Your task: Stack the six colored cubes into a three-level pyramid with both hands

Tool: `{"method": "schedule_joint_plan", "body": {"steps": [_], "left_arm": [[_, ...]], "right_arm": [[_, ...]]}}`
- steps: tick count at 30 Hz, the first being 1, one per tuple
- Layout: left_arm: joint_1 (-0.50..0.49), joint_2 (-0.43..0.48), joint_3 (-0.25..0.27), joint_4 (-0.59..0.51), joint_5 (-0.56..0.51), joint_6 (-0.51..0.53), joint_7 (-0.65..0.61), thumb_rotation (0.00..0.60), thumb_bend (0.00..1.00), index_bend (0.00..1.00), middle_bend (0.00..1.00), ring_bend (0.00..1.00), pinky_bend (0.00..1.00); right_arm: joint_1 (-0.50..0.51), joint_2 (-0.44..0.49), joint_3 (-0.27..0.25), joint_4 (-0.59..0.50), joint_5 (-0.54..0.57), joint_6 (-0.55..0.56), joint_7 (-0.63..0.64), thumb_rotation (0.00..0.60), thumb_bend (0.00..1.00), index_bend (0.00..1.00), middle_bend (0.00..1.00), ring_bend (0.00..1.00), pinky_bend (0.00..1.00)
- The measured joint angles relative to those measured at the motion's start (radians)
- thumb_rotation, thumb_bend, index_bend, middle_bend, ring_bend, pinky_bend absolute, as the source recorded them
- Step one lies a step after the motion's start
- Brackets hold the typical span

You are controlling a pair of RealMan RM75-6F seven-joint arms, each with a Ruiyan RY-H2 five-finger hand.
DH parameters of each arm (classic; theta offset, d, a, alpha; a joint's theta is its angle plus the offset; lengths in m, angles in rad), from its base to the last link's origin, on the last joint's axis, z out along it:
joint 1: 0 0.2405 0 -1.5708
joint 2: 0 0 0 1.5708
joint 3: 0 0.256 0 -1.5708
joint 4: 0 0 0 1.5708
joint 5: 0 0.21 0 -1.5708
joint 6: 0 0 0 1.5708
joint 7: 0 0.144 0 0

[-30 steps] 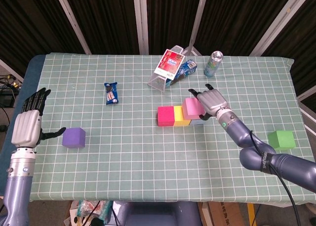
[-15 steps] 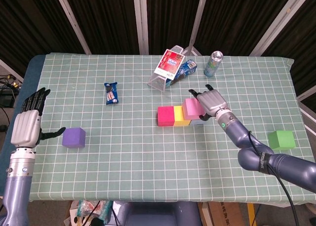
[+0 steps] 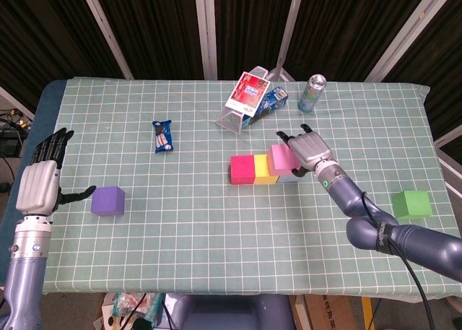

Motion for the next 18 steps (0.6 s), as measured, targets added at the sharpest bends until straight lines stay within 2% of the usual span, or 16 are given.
{"method": "schedule_joint_plan", "body": {"steps": [18], "left_arm": [[-0.002,0.001,-0.003,-0.001,-0.007,0.001,0.001,0.6,0.12,0.0,0.0,0.0,0.01]], "right_arm": [[0.004,-0.014,-0.011,0.002,0.018,0.024,-0.017,0.6,0.32,0.0,0.41,0.33,0.0]]}}
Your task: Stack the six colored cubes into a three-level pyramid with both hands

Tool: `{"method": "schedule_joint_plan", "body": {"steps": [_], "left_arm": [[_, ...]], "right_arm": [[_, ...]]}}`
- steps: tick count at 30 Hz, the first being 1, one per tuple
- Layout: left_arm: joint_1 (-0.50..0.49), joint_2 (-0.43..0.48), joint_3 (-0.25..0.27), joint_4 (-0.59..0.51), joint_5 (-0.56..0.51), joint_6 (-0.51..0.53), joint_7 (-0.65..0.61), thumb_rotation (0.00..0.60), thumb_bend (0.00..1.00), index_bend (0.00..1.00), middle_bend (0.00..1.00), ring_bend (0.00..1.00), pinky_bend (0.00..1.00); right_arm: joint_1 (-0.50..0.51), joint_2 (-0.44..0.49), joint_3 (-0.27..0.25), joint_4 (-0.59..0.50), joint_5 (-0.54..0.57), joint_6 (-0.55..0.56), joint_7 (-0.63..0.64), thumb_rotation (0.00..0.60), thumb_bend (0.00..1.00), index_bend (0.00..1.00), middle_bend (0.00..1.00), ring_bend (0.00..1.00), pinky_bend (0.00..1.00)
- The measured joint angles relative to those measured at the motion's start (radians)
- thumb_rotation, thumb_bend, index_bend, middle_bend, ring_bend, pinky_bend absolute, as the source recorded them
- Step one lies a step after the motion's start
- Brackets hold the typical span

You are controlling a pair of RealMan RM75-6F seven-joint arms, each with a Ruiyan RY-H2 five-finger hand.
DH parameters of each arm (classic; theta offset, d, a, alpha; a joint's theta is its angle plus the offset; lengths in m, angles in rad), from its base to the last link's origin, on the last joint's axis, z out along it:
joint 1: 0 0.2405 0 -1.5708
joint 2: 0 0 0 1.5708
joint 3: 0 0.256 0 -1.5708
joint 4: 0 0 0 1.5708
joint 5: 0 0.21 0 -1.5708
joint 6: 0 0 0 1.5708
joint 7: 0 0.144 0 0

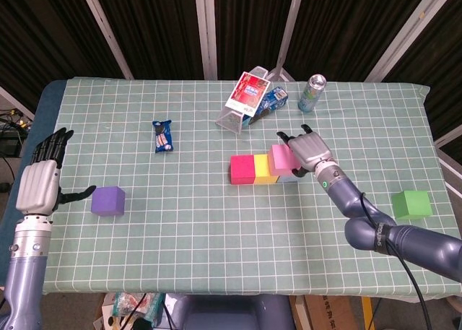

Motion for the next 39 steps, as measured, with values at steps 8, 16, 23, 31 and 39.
{"method": "schedule_joint_plan", "body": {"steps": [8,16,23,31,39], "left_arm": [[0.001,0.004,-0.001,0.0,0.0,0.0,-0.005,0.6,0.12,0.0,0.0,0.0,0.01],[0.001,0.005,-0.001,-0.002,-0.001,-0.001,-0.005,0.6,0.12,0.0,0.0,0.0,0.01],[0.001,0.006,-0.001,-0.005,-0.001,0.0,-0.004,0.6,0.12,0.0,0.0,0.0,0.01],[0.002,0.009,-0.003,-0.008,-0.001,0.003,-0.008,0.6,0.12,0.0,0.0,0.0,0.01],[0.004,0.015,-0.003,-0.012,0.003,0.003,-0.013,0.6,0.12,0.0,0.0,0.0,0.01]], "right_arm": [[0.001,-0.007,-0.003,-0.001,0.009,0.011,-0.013,0.6,0.32,0.0,0.32,0.33,0.0],[0.006,-0.008,-0.011,-0.003,0.032,0.011,-0.029,0.6,0.32,0.0,0.27,0.33,0.0],[0.009,-0.005,-0.015,-0.012,0.043,0.022,-0.043,0.6,0.32,0.0,0.24,0.33,0.0],[0.011,0.0,-0.021,-0.028,0.059,0.035,-0.061,0.6,0.32,0.0,0.2,0.32,0.0],[0.014,0.01,-0.03,-0.063,0.079,0.077,-0.097,0.6,0.32,0.0,0.15,0.3,0.0]]}}
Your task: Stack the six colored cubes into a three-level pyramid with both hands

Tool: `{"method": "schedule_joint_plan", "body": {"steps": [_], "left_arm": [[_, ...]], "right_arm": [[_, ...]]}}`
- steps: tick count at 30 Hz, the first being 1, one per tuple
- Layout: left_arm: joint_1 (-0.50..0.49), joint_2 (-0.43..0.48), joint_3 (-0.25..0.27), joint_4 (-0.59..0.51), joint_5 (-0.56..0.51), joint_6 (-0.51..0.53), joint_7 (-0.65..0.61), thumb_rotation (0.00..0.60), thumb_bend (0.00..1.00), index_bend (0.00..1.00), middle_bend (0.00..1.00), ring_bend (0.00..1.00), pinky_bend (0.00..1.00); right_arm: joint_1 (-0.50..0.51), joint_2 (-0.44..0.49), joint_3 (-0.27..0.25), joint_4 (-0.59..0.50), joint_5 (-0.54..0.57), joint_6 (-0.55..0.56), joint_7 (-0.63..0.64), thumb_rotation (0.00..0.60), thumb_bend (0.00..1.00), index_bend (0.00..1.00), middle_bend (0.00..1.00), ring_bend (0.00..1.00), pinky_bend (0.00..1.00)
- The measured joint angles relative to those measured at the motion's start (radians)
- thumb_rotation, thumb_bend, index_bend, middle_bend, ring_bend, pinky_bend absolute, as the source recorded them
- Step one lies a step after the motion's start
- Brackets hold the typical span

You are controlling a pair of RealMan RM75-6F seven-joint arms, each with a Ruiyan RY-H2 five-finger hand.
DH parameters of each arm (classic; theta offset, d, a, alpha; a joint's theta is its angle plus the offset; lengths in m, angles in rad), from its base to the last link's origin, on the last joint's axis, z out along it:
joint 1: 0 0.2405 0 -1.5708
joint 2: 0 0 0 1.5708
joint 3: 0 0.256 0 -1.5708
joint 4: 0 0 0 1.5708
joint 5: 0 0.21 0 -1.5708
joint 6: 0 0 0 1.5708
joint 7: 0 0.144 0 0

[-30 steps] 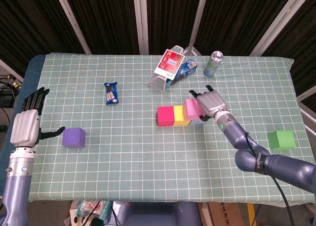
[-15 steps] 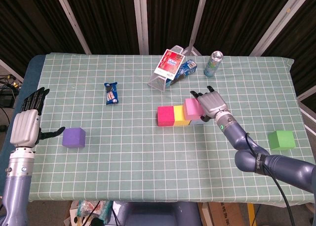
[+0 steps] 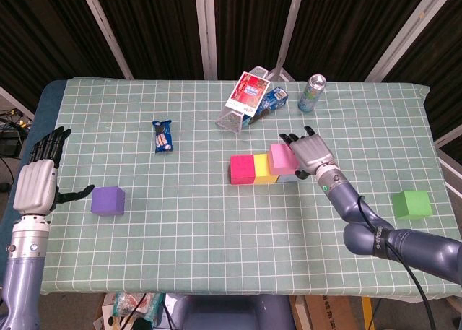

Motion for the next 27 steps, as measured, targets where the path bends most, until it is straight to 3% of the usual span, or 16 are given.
{"method": "schedule_joint_plan", "body": {"steps": [13,27], "left_arm": [[0.002,0.004,0.003,-0.009,0.01,0.002,-0.001,0.6,0.12,0.0,0.0,0.0,0.01],[0.003,0.003,0.006,-0.014,0.018,0.009,0.004,0.6,0.12,0.0,0.0,0.0,0.01]], "right_arm": [[-0.048,0.066,-0.001,-0.072,0.012,0.075,0.0,0.6,0.32,0.0,0.11,0.21,0.0],[-0.18,0.152,0.007,-0.145,-0.022,0.143,0.109,0.6,0.32,0.0,0.07,0.07,0.0]]}}
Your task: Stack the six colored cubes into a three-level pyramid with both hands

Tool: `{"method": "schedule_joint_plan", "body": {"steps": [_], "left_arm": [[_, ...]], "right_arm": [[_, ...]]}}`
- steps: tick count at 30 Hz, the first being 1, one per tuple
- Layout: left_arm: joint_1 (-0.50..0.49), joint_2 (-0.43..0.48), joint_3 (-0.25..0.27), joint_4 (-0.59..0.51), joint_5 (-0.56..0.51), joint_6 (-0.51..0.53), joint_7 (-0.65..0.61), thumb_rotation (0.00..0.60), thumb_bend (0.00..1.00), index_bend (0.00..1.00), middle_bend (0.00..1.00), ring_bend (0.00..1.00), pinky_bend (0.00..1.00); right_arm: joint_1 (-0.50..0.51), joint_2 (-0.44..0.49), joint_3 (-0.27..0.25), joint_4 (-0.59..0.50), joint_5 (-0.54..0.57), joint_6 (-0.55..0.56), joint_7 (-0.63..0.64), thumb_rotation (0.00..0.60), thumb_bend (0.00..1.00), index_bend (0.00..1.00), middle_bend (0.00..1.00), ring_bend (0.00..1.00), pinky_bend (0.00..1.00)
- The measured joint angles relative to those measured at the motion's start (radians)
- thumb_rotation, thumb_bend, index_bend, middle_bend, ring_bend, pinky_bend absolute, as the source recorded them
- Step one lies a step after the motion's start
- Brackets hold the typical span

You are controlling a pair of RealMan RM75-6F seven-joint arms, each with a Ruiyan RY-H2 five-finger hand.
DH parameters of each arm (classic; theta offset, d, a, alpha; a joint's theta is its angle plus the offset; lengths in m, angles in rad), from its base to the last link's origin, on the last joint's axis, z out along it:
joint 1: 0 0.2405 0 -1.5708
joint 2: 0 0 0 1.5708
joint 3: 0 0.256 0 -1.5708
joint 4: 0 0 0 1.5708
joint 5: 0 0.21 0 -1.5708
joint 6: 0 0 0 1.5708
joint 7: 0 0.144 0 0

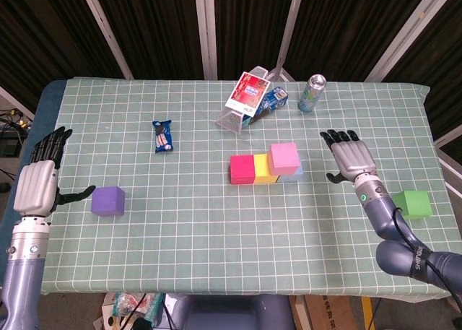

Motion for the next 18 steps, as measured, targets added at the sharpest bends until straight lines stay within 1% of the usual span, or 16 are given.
{"method": "schedule_joint_plan", "body": {"steps": [8,18], "left_arm": [[-0.002,-0.005,0.005,0.01,-0.003,-0.007,0.003,0.6,0.12,0.0,0.0,0.0,0.01],[-0.004,-0.013,0.011,0.02,-0.003,-0.01,0.014,0.6,0.12,0.0,0.0,0.0,0.01]], "right_arm": [[-0.111,0.011,-0.005,-0.027,-0.082,0.072,0.064,0.6,0.32,0.0,0.07,0.07,0.0],[-0.215,-0.02,-0.027,-0.026,-0.18,0.133,0.089,0.6,0.32,0.0,0.06,0.05,0.0]]}}
